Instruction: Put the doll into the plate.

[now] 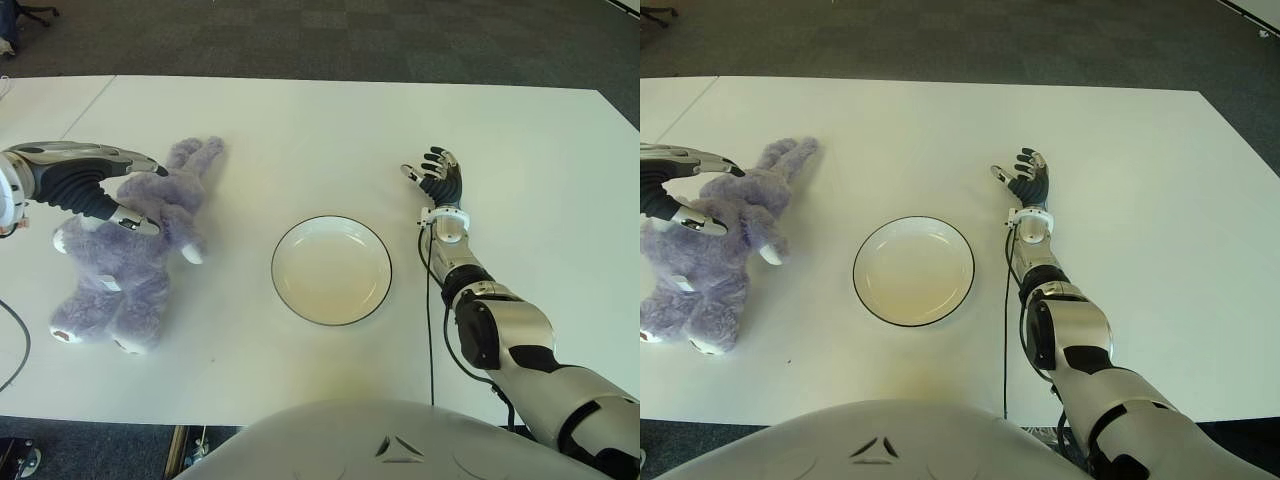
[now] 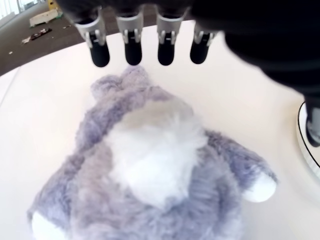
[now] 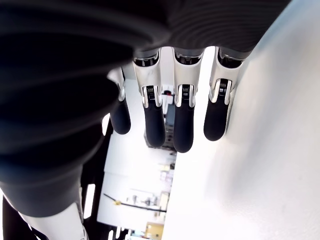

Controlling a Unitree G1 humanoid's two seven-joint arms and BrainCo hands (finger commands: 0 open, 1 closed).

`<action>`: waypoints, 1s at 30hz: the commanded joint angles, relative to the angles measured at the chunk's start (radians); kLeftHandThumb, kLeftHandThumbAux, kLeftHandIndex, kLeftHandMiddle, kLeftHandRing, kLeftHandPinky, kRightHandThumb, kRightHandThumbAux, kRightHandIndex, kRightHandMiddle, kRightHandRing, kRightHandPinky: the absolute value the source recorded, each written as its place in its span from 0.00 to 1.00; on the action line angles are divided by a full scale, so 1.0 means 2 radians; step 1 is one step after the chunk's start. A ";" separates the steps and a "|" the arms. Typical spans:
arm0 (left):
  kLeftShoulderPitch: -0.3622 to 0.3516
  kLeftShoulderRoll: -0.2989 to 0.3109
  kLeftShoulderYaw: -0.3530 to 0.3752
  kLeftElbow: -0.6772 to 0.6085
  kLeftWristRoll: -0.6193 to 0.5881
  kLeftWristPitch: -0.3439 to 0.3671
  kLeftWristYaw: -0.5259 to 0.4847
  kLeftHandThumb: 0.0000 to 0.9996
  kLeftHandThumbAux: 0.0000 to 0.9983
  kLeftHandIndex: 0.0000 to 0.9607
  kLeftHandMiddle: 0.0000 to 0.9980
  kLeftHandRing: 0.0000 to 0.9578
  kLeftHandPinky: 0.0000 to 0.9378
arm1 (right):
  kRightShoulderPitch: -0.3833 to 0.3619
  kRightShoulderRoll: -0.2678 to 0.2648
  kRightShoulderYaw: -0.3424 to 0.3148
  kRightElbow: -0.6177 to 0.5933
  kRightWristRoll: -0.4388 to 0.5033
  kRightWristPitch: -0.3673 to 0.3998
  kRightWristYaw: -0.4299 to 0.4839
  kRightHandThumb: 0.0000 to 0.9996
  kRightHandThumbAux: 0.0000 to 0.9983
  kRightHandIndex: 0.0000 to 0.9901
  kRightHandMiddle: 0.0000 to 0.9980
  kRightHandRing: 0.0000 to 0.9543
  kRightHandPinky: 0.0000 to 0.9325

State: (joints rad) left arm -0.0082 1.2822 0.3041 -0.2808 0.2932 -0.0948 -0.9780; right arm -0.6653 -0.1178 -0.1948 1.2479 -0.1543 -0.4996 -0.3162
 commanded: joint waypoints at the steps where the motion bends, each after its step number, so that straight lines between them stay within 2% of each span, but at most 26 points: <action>1: 0.008 0.007 -0.015 -0.015 -0.015 0.020 -0.032 0.05 0.36 0.00 0.00 0.00 0.00 | 0.087 0.013 0.000 0.054 0.002 0.054 0.001 0.09 0.80 0.19 0.25 0.28 0.29; 10: 0.024 -0.005 -0.016 -0.035 -0.006 0.037 -0.033 0.07 0.37 0.00 0.00 0.00 0.00 | 0.087 0.014 0.001 0.054 0.002 0.052 0.001 0.10 0.82 0.20 0.26 0.28 0.30; 17: 0.042 -0.013 -0.013 -0.056 0.007 0.067 -0.025 0.07 0.36 0.00 0.00 0.00 0.00 | 0.088 0.014 -0.002 0.054 0.005 0.050 0.005 0.10 0.82 0.20 0.26 0.28 0.30; 22: 0.042 -0.032 -0.045 -0.064 0.048 0.099 0.000 0.06 0.37 0.00 0.00 0.00 0.00 | 0.087 0.014 -0.003 0.054 0.006 0.053 0.004 0.10 0.81 0.19 0.26 0.28 0.29; 26: 0.030 -0.069 -0.101 -0.047 0.100 0.114 0.038 0.05 0.37 0.00 0.00 0.00 0.00 | 0.087 0.015 -0.004 0.054 0.007 0.053 0.004 0.09 0.82 0.19 0.25 0.28 0.29; 30: 0.024 -0.083 -0.112 -0.038 0.117 0.119 0.058 0.05 0.37 0.00 0.00 0.00 0.00 | 0.087 0.014 -0.004 0.054 0.007 0.053 0.005 0.10 0.82 0.19 0.25 0.28 0.29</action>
State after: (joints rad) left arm 0.0523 1.1650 0.1407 -0.3835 0.4764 0.1244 -0.9112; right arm -0.6639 -0.1182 -0.1979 1.2491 -0.1523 -0.4993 -0.3157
